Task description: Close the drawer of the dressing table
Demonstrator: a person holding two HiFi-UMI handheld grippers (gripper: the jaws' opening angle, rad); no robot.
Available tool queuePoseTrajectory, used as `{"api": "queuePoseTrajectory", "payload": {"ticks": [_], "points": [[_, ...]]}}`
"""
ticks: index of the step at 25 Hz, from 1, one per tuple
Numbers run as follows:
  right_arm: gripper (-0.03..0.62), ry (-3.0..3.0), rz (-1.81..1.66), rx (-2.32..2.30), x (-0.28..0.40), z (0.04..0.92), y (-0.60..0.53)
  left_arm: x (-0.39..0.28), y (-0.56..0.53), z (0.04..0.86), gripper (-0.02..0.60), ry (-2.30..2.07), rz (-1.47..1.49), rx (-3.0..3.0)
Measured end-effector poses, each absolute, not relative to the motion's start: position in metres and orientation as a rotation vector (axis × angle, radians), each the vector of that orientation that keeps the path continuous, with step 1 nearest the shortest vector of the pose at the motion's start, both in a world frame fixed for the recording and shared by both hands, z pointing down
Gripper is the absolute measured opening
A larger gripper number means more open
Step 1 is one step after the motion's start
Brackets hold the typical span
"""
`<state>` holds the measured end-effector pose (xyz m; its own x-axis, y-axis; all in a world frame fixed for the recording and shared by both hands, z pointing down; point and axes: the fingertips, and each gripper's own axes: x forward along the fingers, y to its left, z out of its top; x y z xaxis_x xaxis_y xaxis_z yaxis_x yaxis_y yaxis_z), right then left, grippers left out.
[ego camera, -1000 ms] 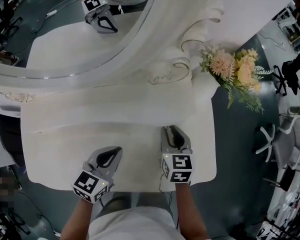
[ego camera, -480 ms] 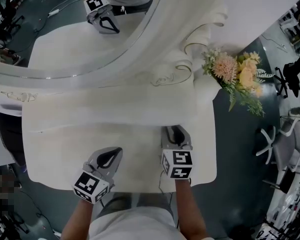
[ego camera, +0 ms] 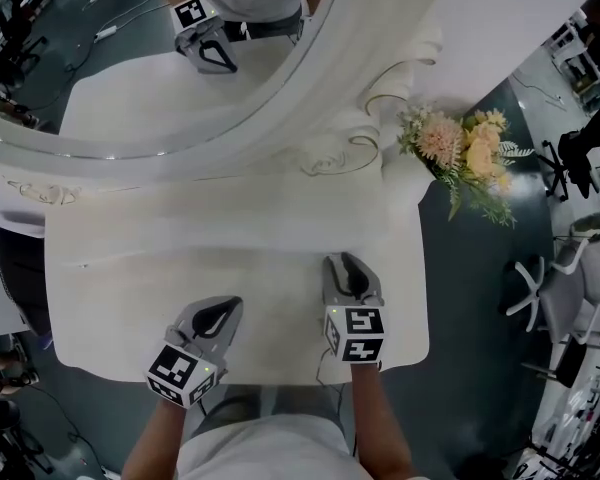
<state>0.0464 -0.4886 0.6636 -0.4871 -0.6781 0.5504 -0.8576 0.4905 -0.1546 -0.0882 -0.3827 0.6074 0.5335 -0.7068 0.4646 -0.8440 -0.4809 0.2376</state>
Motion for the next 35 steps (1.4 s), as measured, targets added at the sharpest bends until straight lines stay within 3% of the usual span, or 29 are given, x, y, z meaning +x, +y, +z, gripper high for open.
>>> {"api": "queuePoseTrajectory", "payload": {"ticks": [17, 25, 35], "points": [[0.099, -2.346, 0.475, 1.353, 0.054, 0.58, -0.416, -0.098, -0.35, 0.542, -0.002, -1.273, 0.345, 2.48], [0.004, -2.353, 0.425, 1.436, 0.057, 0.545, -0.386, -0.115, -0.334, 0.51, -0.002, -1.316, 0.314, 2.529], [0.003, -2.371, 0.415, 1.512, 0.063, 0.515, -0.353, -0.141, -0.315, 0.478, -0.002, -1.397, 0.262, 2.56]]}}
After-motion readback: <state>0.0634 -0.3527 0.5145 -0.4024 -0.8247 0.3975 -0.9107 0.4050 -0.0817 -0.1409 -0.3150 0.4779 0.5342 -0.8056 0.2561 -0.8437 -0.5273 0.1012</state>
